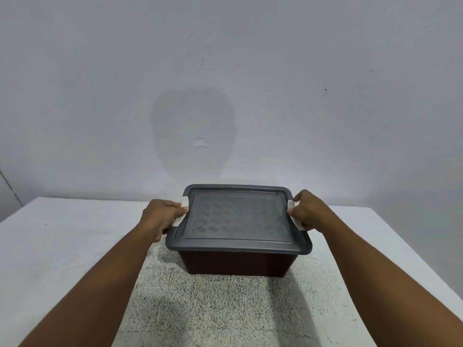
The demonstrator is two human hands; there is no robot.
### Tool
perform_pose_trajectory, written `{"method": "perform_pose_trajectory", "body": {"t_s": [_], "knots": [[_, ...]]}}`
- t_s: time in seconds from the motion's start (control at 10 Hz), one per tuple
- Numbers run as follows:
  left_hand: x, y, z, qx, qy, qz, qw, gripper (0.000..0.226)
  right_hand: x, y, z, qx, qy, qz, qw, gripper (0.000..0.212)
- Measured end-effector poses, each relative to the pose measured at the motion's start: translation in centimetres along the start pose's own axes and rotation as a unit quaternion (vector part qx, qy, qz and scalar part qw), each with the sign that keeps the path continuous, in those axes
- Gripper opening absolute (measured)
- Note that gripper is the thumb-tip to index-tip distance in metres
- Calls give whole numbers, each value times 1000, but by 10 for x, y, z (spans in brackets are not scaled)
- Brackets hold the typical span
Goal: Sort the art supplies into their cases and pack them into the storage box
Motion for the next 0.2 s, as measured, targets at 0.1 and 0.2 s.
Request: {"method": "perform_pose_trajectory", "body": {"t_s": [0.1, 0.2], "knots": [[5, -3, 25, -34, 63, -47, 996, 32, -3, -4, 6, 9, -20, 53, 998, 37], [32, -25, 66, -148, 84, -53, 984, 26, 12, -41, 23, -70, -114, 76, 988, 46]]}}
Point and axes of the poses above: each hand's wrist, its own z-axis away from the middle knuckle, its own y-axis out of the palm, x = y × z, the point moved 8 cm from there along -z, towards the middle knuckle, and after that the axes turned 6 degrees about -z, right-handed, at the moved point
